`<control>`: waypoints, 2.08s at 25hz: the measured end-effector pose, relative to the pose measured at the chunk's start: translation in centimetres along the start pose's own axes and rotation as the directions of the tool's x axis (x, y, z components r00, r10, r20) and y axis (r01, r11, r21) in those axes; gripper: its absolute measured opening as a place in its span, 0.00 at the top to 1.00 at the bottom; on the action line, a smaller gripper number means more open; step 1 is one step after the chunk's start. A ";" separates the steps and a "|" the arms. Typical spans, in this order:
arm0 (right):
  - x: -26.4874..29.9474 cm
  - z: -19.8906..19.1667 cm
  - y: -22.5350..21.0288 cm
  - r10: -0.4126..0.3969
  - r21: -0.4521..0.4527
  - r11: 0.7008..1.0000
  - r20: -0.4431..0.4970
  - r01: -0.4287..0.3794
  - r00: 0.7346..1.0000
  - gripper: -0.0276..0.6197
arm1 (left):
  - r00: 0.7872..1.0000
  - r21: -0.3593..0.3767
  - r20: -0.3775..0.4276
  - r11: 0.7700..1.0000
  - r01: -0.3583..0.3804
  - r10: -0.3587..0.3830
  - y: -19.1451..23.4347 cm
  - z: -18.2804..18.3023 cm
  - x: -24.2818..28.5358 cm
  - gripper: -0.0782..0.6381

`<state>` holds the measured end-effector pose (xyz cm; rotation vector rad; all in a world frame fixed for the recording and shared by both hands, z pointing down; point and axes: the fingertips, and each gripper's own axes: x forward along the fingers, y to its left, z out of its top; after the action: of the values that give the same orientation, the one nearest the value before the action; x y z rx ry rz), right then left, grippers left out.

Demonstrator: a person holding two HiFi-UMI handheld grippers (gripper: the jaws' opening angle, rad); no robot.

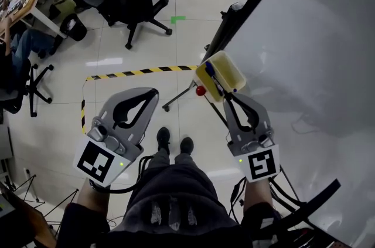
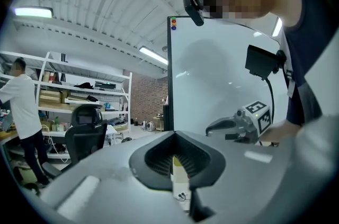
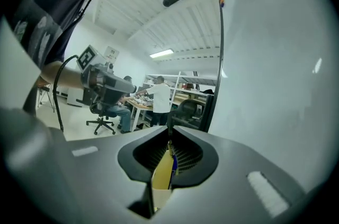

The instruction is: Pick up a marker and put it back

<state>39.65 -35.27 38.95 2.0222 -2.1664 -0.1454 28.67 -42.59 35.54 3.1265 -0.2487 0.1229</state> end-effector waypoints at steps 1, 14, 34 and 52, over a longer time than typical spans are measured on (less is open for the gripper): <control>0.0 0.8 -0.1 0.002 -0.007 1.000 0.011 -0.002 1.000 0.91 | 1.000 0.003 0.006 1.000 -0.003 0.003 0.1 0.3 0.0 0.88; -0.5 11.3 -0.6 0.037 -0.150 0.989 0.163 -0.012 0.986 0.91 | 0.992 0.046 0.107 0.996 -0.073 0.067 1.8 6.2 -1.4 0.88; -3.8 16.7 -0.1 0.088 -0.114 0.992 0.311 -0.055 0.946 0.91 | 0.981 0.149 0.164 0.980 -0.131 0.106 -0.5 9.7 -3.1 0.88; -6.0 20.6 11.8 0.289 -0.108 0.957 0.340 -0.268 0.895 0.91 | 0.929 0.115 0.206 0.936 -0.334 0.306 -2.3 10.9 -18.8 0.88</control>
<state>24.51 -29.38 20.58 1.7339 -2.6037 -0.5649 11.39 -37.50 23.25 3.2145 -0.7901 -0.1598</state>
